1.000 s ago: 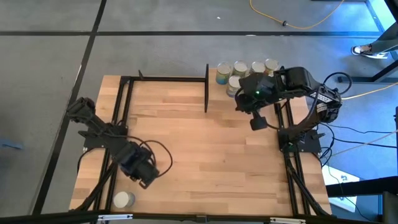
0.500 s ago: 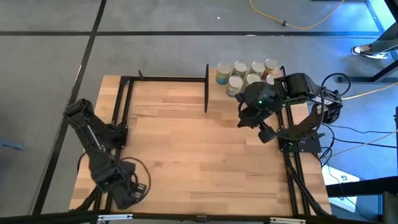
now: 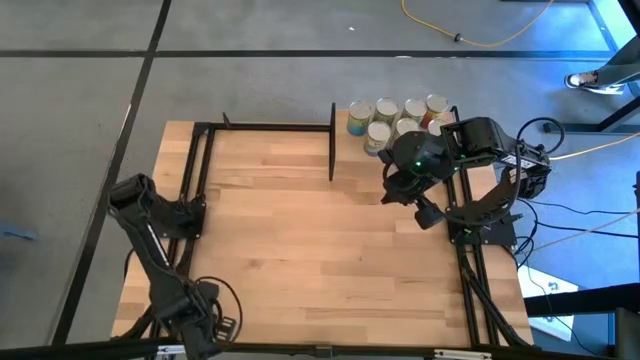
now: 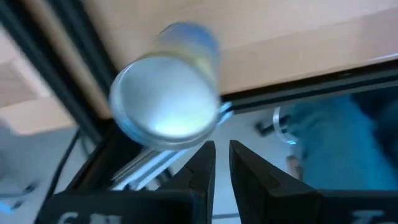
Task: Pick and place cans onto a shelf
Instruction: Put the canned peas on the shelf
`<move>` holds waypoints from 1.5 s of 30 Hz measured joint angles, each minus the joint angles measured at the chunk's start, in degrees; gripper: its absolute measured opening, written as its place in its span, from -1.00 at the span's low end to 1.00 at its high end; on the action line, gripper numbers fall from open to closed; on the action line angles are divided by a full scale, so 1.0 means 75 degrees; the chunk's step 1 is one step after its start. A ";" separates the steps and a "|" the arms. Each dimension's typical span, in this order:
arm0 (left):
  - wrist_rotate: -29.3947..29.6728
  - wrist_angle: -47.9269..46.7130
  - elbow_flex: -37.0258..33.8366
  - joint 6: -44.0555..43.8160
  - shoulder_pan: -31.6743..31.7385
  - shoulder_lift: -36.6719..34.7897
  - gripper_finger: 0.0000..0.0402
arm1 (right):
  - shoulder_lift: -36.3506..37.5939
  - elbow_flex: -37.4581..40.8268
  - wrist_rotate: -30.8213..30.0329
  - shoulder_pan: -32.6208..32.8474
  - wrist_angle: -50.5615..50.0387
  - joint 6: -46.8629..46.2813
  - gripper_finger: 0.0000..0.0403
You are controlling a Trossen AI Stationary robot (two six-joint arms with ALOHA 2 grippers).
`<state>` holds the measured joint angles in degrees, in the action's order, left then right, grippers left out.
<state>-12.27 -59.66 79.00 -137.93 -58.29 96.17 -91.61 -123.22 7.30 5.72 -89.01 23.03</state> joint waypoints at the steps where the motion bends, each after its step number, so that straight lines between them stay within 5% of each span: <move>1: -0.0110 0.0000 0.0000 0.0006 0.0002 0.0065 -0.79 | 0.0000 0.0000 -0.0010 0.0000 0.0000 -0.0003 -0.98; 10: 0.0414 0.0113 0.0000 0.0047 0.0004 0.0177 -0.79 | -0.0003 0.0000 -0.0019 -0.0002 0.0000 -0.0003 -0.98; 45: 0.0152 -0.0209 -0.0143 0.0760 0.0020 0.0652 -0.84 | -0.0006 0.0003 -0.0028 -0.0003 -0.0009 -0.0033 -0.98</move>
<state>-11.13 -61.22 77.93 -132.23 -58.14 101.06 -91.66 -123.20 7.09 5.69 -89.08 22.78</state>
